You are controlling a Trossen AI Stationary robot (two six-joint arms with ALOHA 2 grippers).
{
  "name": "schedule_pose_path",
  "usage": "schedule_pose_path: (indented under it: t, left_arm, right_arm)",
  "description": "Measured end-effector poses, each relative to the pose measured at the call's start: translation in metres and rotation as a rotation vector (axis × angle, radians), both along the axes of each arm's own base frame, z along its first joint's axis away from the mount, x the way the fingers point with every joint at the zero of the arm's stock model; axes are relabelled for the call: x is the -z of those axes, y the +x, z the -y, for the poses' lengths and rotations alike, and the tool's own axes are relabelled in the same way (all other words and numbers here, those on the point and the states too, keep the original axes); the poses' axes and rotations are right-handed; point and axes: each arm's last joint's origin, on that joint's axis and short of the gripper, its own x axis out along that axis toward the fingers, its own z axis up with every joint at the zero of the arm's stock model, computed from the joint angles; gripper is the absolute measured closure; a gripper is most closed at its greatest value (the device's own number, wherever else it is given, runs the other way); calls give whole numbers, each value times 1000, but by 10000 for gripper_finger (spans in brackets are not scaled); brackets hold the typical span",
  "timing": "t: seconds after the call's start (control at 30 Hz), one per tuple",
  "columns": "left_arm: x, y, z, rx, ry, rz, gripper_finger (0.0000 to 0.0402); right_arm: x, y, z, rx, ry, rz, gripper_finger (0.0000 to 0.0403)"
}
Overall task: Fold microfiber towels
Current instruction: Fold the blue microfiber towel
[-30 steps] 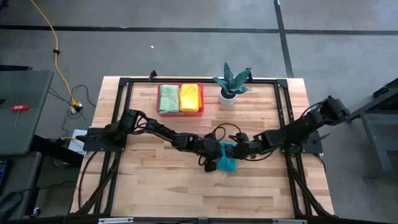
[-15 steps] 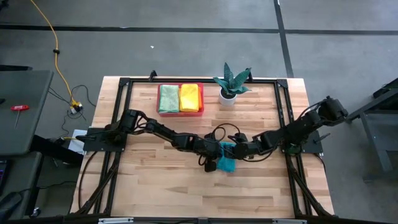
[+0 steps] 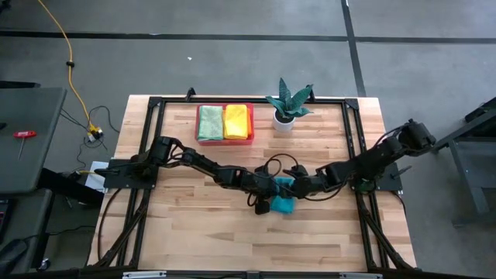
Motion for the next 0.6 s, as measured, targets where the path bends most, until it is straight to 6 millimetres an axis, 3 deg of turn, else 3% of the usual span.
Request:
schedule_pose_path:
  t: [0.27,0.47,0.6]
  left_arm:
    - [0,0,0,-1,1,0,402]
    - [0,0,0,-2,-1,0,402]
    - [0,0,0,-1,0,-2,402]
  right_arm:
    - [-6,-2,4,-110,30,-10,219]
    - [-15,5,11,-72,-13,103,219]
    - [-13,5,19,-84,-36,72,219]
